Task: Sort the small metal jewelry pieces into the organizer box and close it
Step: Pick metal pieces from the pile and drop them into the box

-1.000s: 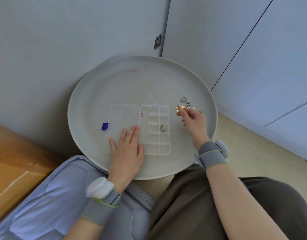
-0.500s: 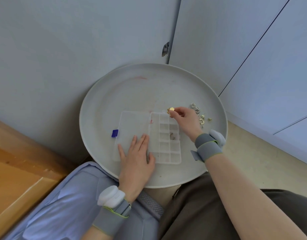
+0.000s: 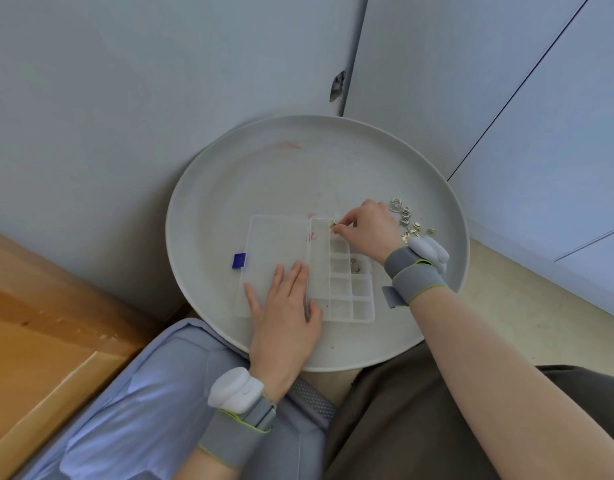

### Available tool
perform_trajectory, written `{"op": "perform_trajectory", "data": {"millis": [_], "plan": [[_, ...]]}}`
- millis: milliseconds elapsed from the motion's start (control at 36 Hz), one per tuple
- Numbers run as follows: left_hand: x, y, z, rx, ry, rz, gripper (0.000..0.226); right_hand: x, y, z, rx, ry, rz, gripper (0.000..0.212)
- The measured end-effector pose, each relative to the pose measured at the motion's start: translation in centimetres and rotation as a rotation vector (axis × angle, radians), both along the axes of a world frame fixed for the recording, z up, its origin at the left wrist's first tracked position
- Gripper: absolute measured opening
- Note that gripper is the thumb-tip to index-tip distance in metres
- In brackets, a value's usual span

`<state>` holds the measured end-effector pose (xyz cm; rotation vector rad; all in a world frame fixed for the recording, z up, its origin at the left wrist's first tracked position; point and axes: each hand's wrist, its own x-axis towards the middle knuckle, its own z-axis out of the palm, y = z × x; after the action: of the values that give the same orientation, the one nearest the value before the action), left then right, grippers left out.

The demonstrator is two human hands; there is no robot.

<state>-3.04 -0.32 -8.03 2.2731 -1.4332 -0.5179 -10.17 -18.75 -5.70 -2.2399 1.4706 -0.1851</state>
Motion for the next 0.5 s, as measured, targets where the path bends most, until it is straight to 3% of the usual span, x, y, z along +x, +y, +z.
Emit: {"op": "perform_trajectory", "data": {"millis": [194,361,500], "plan": [[0.1,0.1,0.1,0.001,0.002,-0.001,0.058,-0.8,-0.1,0.2,-0.067,-0.116,0.022,0.019],[0.2,0.0,-0.1,-0.001,0.002,0.001,0.058,-2.9,-0.6,0.8,-0.146,-0.255,-0.106,0.019],[0.1,0.1,-0.1,0.0,0.005,-0.007,0.058,-6.9,-1.4,0.5,-0.166,-0.221,-0.258,0.021]]}}
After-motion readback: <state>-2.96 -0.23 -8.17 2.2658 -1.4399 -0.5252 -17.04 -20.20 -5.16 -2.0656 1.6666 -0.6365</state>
